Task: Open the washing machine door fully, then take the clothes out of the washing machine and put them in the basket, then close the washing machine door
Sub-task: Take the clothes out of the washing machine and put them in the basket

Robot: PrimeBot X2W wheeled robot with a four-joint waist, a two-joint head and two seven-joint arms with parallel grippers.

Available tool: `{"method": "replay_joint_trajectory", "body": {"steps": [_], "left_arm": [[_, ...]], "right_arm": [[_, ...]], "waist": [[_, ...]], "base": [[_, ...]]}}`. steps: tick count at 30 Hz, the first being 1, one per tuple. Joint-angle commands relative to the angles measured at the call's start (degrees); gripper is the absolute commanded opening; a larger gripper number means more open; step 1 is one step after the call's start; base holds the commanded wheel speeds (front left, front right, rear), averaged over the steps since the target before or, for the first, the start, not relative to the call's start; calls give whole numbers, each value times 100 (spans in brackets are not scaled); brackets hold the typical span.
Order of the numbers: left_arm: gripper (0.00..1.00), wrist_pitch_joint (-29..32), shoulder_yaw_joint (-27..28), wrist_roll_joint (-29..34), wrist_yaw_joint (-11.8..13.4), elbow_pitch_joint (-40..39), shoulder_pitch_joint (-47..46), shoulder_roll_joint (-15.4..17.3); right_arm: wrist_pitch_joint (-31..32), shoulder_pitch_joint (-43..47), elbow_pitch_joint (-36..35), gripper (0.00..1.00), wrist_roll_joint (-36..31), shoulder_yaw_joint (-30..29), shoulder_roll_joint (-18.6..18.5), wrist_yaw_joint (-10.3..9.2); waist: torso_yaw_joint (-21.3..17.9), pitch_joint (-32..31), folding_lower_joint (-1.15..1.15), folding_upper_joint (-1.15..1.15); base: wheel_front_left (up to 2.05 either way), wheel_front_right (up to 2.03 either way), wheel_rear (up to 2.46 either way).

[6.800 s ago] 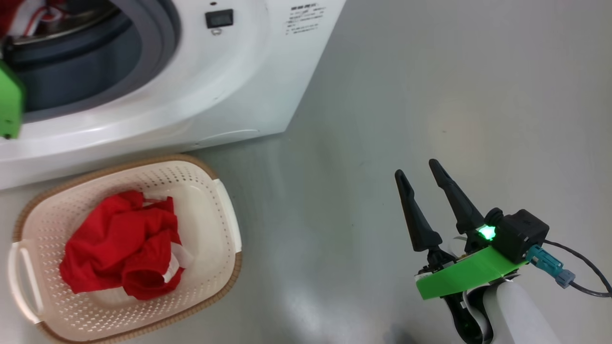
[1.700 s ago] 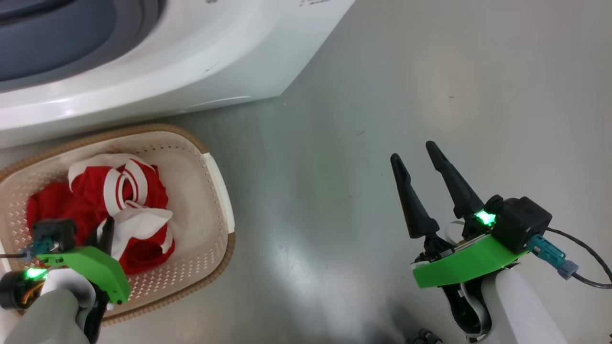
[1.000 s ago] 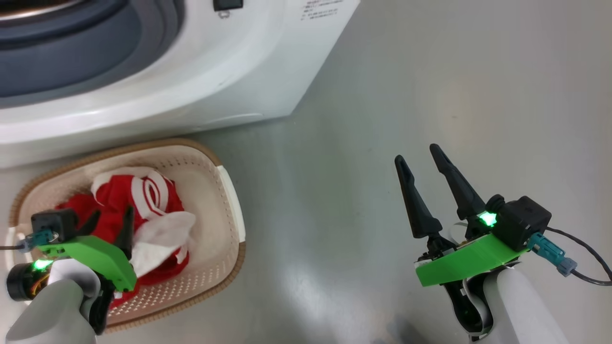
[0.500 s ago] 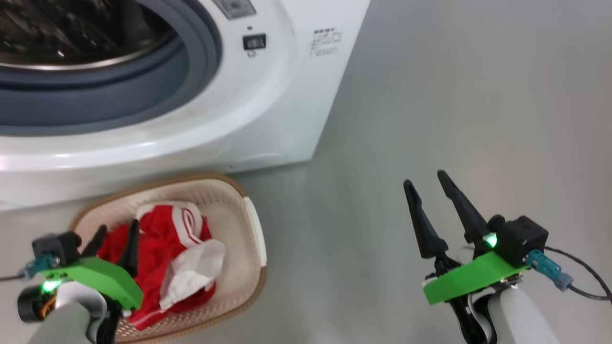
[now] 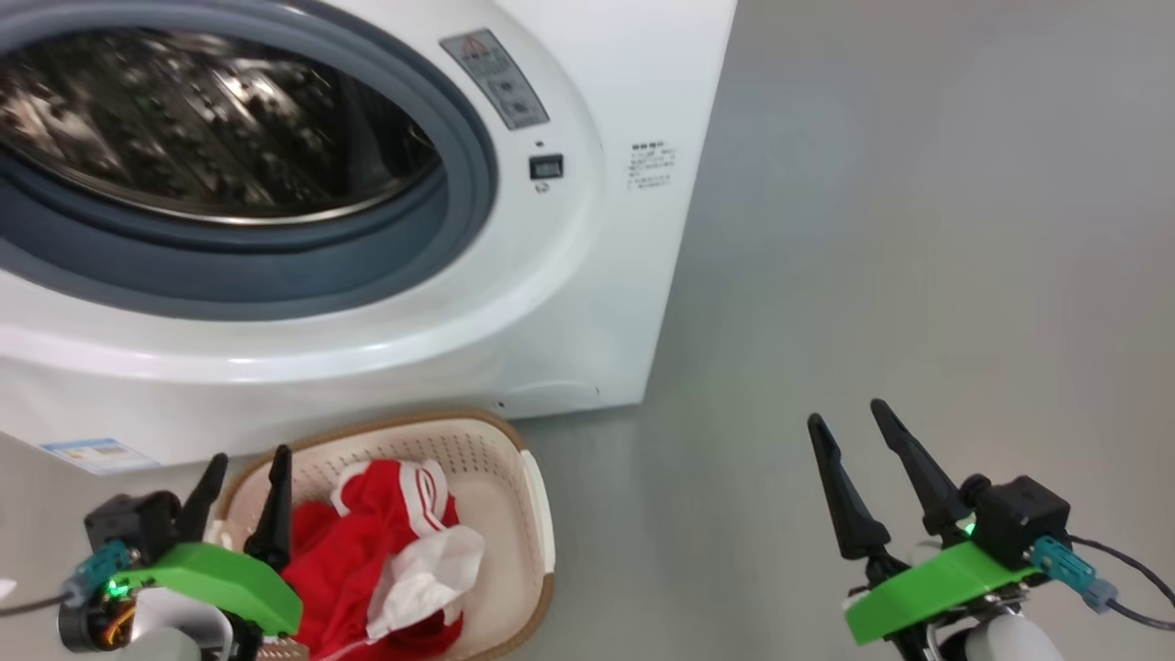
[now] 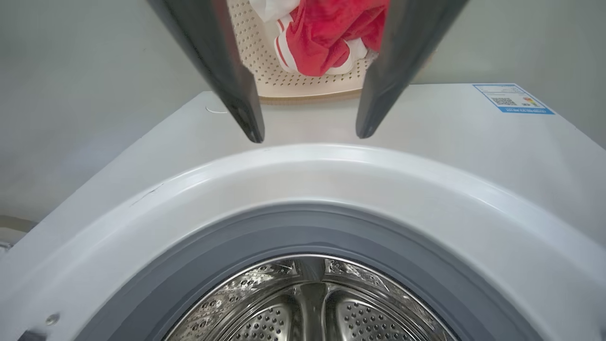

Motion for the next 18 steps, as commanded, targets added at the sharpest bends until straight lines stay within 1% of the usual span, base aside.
{"method": "replay_joint_trajectory", "body": {"steps": [1,6,11,12,18], "left_arm": [[100,-70,324,145,-16,-315,116,114],[100,-70,715,420,-16,-981,489,-34],[100,-70,881,729,-16,-1657,909,-89],[100,-70,881,729,-16,-1657,909,-89],[100,-70,1151,1041,-16,-2291,1417,-174]], "right_arm": [[-27,99,-137,100,12,80,-78,9],[-27,260,-160,100,53,32,-163,9],[-27,404,-167,100,93,5,-235,9],[-27,404,-167,100,93,5,-235,9],[-27,597,-179,100,142,-38,-351,9]], "waist": [[167,-311,0,0],[203,-528,0,0],[216,-717,0,0],[216,-717,0,0],[243,-937,0,0]], "base": [[0,0,0],[0,0,0],[0,0,0],[0,0,0],[0,0,0]]}}
